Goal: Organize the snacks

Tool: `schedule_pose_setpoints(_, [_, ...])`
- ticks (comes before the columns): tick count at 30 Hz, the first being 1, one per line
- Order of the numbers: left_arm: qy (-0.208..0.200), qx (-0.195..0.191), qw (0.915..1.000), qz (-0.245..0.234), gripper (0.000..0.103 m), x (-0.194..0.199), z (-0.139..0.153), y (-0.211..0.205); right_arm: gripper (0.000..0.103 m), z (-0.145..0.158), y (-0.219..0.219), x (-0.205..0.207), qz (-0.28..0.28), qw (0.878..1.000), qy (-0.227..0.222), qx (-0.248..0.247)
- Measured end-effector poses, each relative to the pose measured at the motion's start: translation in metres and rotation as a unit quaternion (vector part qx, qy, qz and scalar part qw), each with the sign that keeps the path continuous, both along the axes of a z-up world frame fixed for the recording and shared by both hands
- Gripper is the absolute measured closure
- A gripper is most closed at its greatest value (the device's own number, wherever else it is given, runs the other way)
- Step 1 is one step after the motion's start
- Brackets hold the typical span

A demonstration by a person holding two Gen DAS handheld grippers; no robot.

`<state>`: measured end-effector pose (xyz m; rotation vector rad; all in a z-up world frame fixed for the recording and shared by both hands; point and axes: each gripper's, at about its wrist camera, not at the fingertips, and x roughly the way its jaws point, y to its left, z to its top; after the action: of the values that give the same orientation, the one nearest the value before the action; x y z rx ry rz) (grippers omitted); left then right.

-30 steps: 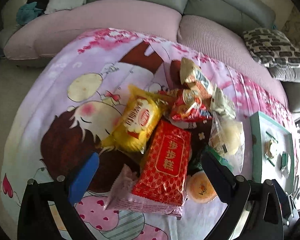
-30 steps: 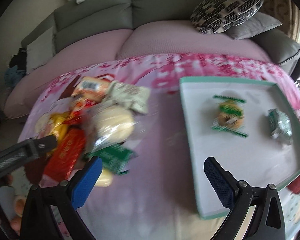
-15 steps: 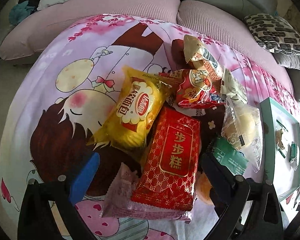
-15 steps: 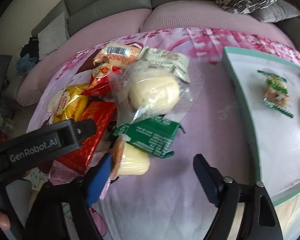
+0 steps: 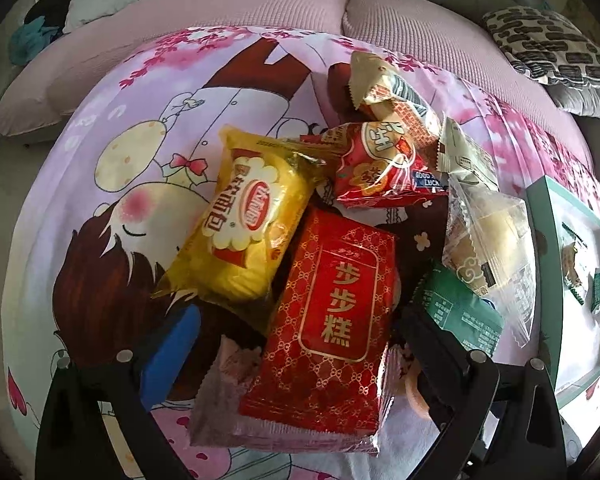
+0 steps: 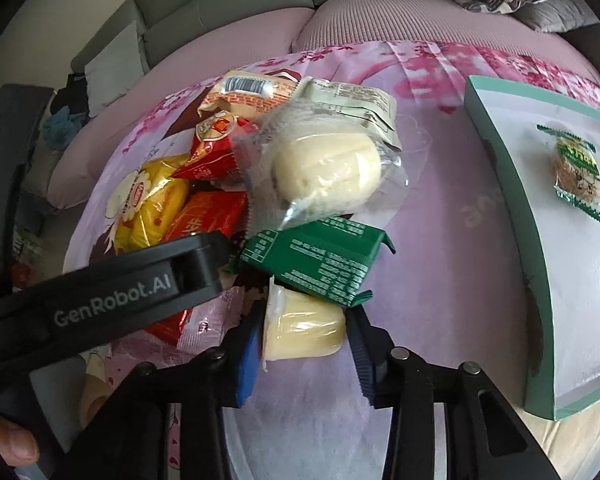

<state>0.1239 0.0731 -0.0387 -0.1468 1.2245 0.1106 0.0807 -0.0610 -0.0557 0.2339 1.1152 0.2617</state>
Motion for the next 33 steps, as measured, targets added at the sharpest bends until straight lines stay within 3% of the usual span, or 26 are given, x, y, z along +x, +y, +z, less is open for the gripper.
schedule_pose_setpoints(2, [0.003, 0.002, 1.0, -0.001, 0.017, 0.002, -0.002, -0.002, 0.063, 0.0, -0.003, -0.002, 0.0, 1.0, 0.002, -0.002])
schedule_pose_setpoints(7, [0.007, 0.005, 1.0, -0.005, 0.023, 0.006, -0.006, -0.006, 0.063, 0.002, -0.008, -0.005, -0.001, 1.0, 0.006, -0.009])
schedule_pose_setpoints(10, [0.002, 0.005, 1.0, -0.007, 0.036, 0.007, -0.006, -0.007, 0.063, 0.003, -0.012, -0.007, -0.001, 1.0, 0.007, -0.013])
schedule_pose_setpoints(16, [-0.007, -0.003, 0.9999, -0.007, 0.05, 0.004, -0.002, -0.009, 0.063, 0.006, -0.02, -0.01, -0.003, 1.0, 0.011, -0.012])
schedule_pose_setpoints(27, [-0.025, -0.032, 0.9992, 0.002, 0.064, -0.001, 0.011, -0.008, 0.064, 0.015, -0.043, -0.014, -0.015, 1.0, 0.009, -0.002])
schedule_pose_setpoints(33, [-0.028, -0.045, 0.9986, 0.011, 0.065, -0.002, 0.012, -0.005, 0.064, 0.017, -0.055, -0.017, -0.023, 1.0, 0.01, 0.003])
